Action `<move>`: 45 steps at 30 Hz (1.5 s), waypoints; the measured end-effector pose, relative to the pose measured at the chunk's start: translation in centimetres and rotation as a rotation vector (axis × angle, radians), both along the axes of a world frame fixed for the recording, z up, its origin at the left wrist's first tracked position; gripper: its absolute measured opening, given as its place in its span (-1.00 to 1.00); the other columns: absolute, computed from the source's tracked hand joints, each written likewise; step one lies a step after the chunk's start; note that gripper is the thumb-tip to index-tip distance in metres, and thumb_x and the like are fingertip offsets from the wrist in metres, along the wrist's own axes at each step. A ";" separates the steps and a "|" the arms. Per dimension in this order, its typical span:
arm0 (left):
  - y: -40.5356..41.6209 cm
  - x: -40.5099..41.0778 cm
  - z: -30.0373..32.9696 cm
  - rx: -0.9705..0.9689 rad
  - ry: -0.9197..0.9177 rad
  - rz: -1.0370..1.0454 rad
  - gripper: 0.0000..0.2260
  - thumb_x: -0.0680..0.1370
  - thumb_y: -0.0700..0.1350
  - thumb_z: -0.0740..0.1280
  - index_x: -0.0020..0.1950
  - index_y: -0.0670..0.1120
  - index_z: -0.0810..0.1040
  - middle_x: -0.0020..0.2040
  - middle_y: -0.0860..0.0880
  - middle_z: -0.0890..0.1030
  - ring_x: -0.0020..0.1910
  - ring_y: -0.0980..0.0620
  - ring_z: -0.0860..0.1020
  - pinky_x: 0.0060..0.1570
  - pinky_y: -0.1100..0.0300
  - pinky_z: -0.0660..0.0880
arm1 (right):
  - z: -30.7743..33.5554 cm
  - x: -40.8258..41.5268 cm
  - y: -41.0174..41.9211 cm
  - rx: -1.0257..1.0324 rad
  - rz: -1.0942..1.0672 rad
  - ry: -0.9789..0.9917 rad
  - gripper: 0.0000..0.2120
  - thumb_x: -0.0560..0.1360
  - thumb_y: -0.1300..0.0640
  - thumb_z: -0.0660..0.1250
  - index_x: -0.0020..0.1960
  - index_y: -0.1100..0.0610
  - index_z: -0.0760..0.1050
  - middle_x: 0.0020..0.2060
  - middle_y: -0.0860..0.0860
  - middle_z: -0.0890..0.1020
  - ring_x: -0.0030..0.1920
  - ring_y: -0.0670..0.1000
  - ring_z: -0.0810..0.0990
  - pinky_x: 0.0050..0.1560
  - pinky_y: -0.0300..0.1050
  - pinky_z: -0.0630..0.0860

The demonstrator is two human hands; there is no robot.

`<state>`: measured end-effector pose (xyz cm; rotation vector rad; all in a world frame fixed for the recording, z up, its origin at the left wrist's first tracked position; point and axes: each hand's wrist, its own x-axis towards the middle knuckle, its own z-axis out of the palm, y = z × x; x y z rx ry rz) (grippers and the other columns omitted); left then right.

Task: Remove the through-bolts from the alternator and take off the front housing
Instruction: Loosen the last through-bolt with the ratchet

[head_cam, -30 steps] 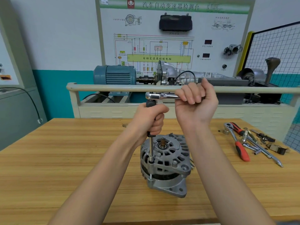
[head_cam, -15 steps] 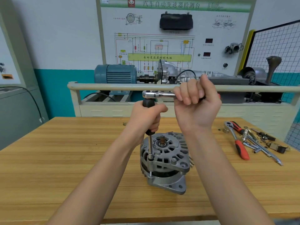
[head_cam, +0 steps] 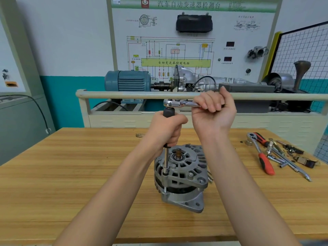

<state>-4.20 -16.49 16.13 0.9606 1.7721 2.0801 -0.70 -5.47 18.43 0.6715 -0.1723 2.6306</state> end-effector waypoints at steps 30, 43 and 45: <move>1.0 0.6 -0.1 -0.101 -0.055 -0.260 -0.52 0.54 -0.31 0.19 -0.56 -0.04 0.16 -0.63 0.02 0.13 -0.67 0.10 0.07 -0.54 0.32 0.05 | 0.7 0.4 2.2 0.090 0.058 0.020 -0.60 0.46 0.22 0.17 -0.54 0.11 0.23 -0.68 -0.07 0.24 -0.66 -0.10 0.20 -0.57 -0.27 0.15; 0.0 0.2 0.2 -0.170 -0.036 -0.177 -0.53 0.50 -0.35 0.16 -0.55 -0.03 0.12 -0.63 0.01 0.12 -0.64 0.10 0.04 -0.51 0.31 0.05 | 0.5 -0.2 1.3 0.124 0.022 0.038 -0.60 0.45 0.21 0.16 -0.55 0.11 0.24 -0.69 -0.06 0.24 -0.66 -0.10 0.20 -0.58 -0.26 0.17; -0.6 -0.2 0.2 -0.174 -0.041 -0.191 -0.55 0.51 -0.35 0.16 -0.52 -0.05 0.10 -0.63 0.02 0.12 -0.65 0.11 0.04 -0.52 0.32 0.07 | 0.4 -0.1 0.8 0.154 -0.009 0.045 -0.60 0.46 0.21 0.16 -0.56 0.10 0.25 -0.68 -0.06 0.24 -0.66 -0.11 0.20 -0.57 -0.26 0.17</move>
